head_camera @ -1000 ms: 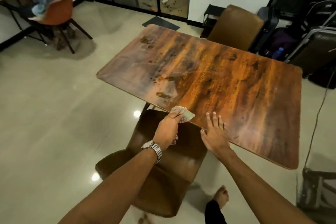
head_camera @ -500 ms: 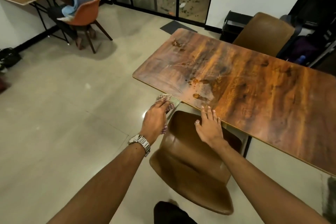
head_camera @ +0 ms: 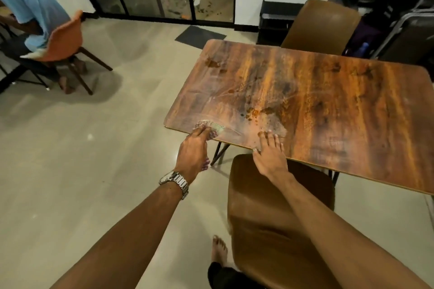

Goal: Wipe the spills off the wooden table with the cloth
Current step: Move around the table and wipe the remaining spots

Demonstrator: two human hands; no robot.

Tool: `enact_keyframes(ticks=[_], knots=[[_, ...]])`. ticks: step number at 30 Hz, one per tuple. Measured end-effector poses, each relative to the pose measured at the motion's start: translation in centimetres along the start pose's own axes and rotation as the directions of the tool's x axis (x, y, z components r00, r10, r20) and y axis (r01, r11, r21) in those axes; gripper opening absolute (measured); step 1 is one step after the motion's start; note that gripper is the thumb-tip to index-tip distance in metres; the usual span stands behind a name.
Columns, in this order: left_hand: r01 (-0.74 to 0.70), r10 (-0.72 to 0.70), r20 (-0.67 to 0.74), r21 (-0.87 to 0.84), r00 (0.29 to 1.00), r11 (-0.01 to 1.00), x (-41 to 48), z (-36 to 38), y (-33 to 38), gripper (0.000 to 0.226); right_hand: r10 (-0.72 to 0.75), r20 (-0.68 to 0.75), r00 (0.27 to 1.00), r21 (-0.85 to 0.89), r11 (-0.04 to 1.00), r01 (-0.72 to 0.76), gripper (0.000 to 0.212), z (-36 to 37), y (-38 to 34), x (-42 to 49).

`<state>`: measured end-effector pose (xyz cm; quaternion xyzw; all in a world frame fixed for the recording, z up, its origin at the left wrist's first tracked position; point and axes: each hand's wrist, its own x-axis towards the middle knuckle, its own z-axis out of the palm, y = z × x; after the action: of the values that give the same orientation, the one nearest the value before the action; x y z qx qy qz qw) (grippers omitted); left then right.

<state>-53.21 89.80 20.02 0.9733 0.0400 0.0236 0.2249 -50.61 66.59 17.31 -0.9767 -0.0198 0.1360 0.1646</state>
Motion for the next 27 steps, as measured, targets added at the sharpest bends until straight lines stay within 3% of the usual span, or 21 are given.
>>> enact_keyframes(ticks=[6, 11, 19, 24, 27], knots=[[0.061, -0.057, 0.023, -0.185, 0.998, 0.981, 6.0, -1.9, -3.9, 0.066, 0.004, -0.010, 1.000, 0.000, 1.000, -0.004, 0.068, -0.5, -4.3, 3.1], [0.010, -0.018, -0.055, -0.133, 0.998, 0.991, 11.5, -1.7, -7.7, 0.063, 0.054, -0.031, 0.998, -0.003, 0.999, -0.054, 0.068, -0.4, -5.8, 5.7], [0.142, -0.152, -0.057, -0.147, 0.987, 0.979, 20.4, 3.7, -17.6, 0.052, 0.098, 0.006, 0.995, -0.020, 0.995, -0.098, 0.069, 4.2, -8.7, 12.6], [0.158, -0.150, 0.083, -0.103, 0.985, 0.982, 23.0, 9.7, -23.0, 0.053, 0.070, 0.082, 0.994, -0.016, 0.997, -0.069, 0.068, 8.6, -11.6, 18.0], [0.010, -0.007, 0.168, -0.014, 0.986, 1.000, 23.6, 12.6, -25.0, 0.058, 0.033, 0.111, 0.993, 0.032, 0.999, -0.037, 0.068, 10.8, -12.8, 20.3]])
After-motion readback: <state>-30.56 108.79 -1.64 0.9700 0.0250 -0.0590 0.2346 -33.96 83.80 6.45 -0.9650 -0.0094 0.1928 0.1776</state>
